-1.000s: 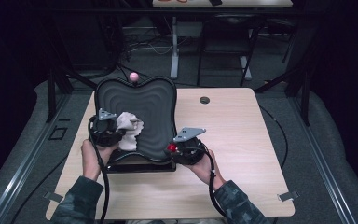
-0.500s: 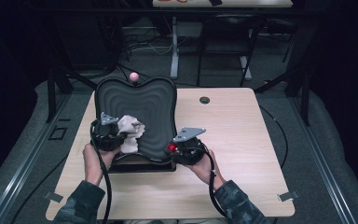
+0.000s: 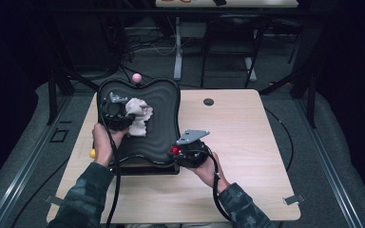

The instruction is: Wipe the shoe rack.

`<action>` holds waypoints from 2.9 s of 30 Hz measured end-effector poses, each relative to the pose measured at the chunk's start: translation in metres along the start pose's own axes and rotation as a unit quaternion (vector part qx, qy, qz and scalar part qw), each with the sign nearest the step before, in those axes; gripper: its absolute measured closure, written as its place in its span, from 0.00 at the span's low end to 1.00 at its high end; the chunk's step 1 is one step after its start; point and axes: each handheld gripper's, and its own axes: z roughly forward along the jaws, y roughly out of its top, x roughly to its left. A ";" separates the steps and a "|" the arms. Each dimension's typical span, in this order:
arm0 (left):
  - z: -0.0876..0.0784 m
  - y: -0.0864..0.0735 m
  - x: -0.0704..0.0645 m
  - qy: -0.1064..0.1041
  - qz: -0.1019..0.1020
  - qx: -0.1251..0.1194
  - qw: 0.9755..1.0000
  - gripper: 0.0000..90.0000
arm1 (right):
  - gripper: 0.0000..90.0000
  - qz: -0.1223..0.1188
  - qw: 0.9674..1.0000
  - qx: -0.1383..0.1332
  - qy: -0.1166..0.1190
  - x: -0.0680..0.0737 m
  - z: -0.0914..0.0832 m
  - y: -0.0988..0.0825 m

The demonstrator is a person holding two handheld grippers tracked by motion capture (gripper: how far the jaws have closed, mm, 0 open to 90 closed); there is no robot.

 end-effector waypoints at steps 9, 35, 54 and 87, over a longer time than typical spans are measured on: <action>0.012 0.032 0.003 0.024 0.009 -0.003 1.000 0.87 | 0.67 0.003 1.000 -0.003 0.002 0.000 0.000 -0.001; 0.016 0.038 -0.004 0.009 0.016 0.005 1.000 0.87 | 0.67 0.000 1.000 -0.008 0.002 0.000 0.000 -0.002; 0.000 -0.009 -0.025 -0.027 0.034 0.012 0.999 0.87 | 0.67 -0.004 1.000 -0.010 0.000 0.001 0.002 -0.002; -0.019 -0.064 -0.047 -0.057 0.034 0.018 0.998 0.87 | 0.67 -0.006 1.000 -0.020 0.003 0.007 0.008 0.000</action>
